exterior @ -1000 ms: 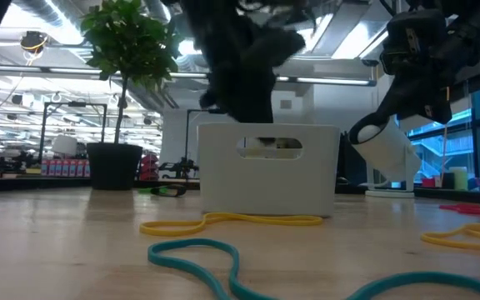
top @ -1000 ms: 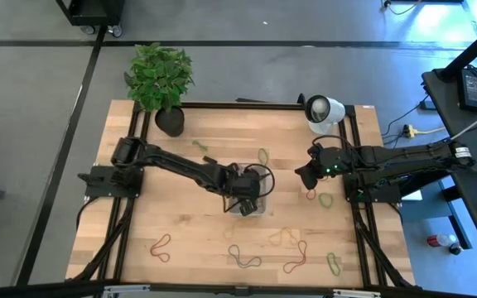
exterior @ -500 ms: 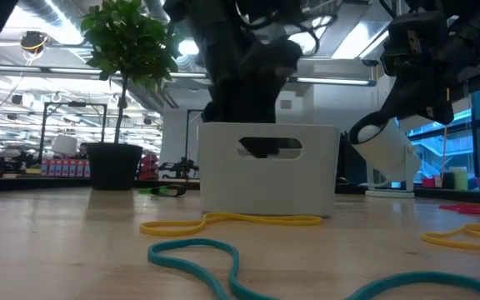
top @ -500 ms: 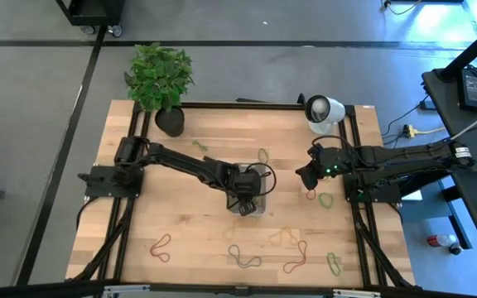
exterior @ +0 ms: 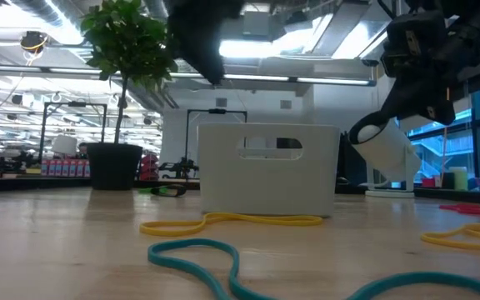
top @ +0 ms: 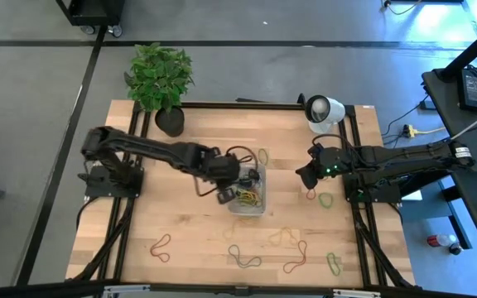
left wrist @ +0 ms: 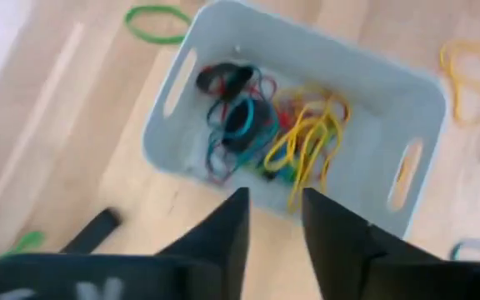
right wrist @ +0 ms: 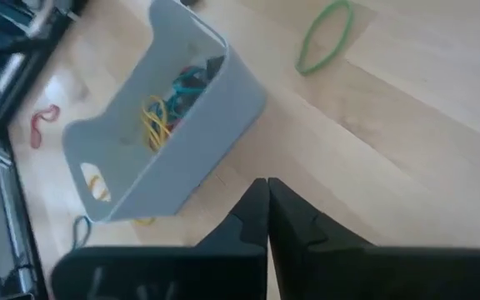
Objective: Pick and place rubber bands into bin
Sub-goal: Put the green rubber band into the gray bin
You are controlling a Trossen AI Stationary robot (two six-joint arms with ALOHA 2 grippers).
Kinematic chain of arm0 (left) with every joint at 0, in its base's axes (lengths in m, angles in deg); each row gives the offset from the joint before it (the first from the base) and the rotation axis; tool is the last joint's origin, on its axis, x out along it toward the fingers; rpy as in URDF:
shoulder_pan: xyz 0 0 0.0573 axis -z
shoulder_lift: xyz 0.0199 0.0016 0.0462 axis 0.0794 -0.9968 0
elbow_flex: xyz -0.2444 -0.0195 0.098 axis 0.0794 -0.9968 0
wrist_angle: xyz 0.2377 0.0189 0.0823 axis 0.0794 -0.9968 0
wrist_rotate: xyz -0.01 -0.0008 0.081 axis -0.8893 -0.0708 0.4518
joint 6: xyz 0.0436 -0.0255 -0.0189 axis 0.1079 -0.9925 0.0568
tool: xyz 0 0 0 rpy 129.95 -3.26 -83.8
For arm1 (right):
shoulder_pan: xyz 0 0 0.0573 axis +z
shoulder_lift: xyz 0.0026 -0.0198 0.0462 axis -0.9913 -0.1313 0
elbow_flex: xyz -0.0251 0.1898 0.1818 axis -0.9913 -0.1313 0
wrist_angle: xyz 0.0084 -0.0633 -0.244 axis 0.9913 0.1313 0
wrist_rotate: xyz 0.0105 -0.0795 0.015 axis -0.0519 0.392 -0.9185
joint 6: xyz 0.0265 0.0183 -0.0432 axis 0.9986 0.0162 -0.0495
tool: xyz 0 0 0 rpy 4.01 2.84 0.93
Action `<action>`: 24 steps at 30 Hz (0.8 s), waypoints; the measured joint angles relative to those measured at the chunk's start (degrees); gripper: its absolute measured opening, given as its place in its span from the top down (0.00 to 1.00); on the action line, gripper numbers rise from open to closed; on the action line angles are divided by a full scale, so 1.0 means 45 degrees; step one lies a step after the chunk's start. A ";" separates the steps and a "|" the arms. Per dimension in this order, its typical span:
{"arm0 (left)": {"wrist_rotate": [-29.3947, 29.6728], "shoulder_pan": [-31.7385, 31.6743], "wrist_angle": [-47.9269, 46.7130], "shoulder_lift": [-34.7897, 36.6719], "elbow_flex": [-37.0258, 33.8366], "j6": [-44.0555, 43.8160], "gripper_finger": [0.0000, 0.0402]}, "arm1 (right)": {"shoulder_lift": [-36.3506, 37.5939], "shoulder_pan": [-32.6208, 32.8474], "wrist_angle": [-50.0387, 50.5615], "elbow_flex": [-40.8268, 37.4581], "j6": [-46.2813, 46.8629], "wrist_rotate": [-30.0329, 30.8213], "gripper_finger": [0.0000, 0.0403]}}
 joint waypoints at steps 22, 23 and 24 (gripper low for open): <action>-0.0118 -0.0205 0.7035 0.9358 -1.1306 -0.0423 1.00 | -0.3302 0.3363 0.7804 0.2943 0.6340 -0.1997 0.99; -0.0264 -0.0282 0.7050 0.9528 -1.1432 -0.0422 1.00 | -0.3593 0.3444 0.7808 0.2943 0.6382 -0.2011 0.98; -0.0389 -0.0358 0.7054 0.9683 -1.1533 -0.0377 1.00 | -0.3909 0.3504 0.7808 0.2943 0.6390 -0.2016 0.97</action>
